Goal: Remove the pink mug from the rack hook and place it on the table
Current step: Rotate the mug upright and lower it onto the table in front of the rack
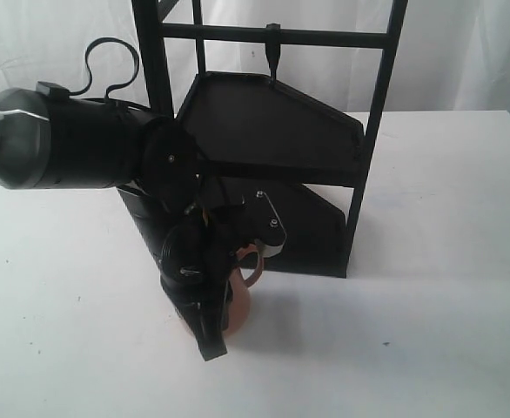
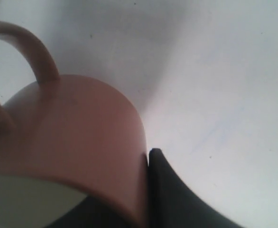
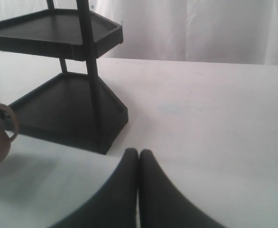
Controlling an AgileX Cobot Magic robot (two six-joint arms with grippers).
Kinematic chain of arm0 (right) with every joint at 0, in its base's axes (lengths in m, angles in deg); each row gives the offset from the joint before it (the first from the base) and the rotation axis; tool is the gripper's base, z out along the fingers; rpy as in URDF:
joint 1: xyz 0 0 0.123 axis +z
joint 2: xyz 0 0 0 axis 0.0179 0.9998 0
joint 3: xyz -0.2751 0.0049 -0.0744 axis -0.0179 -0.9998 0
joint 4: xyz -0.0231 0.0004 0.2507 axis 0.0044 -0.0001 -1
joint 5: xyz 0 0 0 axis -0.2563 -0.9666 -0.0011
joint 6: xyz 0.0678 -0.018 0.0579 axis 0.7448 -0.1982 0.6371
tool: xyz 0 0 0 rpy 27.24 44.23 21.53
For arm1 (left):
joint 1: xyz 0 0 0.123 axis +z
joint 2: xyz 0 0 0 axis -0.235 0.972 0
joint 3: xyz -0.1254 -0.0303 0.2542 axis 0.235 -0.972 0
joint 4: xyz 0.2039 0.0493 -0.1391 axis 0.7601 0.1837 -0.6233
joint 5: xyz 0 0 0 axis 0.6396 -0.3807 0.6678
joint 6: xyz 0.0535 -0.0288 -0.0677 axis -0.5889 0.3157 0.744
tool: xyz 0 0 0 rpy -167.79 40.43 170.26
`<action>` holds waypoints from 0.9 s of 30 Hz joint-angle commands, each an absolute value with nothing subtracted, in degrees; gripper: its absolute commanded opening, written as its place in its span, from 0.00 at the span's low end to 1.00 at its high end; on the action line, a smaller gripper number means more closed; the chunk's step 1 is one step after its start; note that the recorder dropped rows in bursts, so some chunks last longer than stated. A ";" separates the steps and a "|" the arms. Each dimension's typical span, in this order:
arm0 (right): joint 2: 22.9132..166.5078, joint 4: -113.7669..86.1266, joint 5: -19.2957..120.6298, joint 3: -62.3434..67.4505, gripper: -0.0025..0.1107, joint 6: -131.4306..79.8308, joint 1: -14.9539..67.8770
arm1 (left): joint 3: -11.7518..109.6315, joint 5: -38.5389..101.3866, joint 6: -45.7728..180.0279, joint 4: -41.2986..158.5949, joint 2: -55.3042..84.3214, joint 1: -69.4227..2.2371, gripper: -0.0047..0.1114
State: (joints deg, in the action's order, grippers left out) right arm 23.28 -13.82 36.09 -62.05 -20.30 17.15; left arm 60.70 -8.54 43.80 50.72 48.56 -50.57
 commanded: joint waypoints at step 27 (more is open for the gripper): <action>22.91 -13.82 36.59 -62.34 0.02 -20.30 17.00 | 61.04 -11.22 43.34 50.56 51.06 -50.93 0.04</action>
State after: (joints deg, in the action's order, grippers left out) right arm 23.28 -13.82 36.09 -62.05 -20.30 17.15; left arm 61.33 -9.86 43.69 50.81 50.67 -50.70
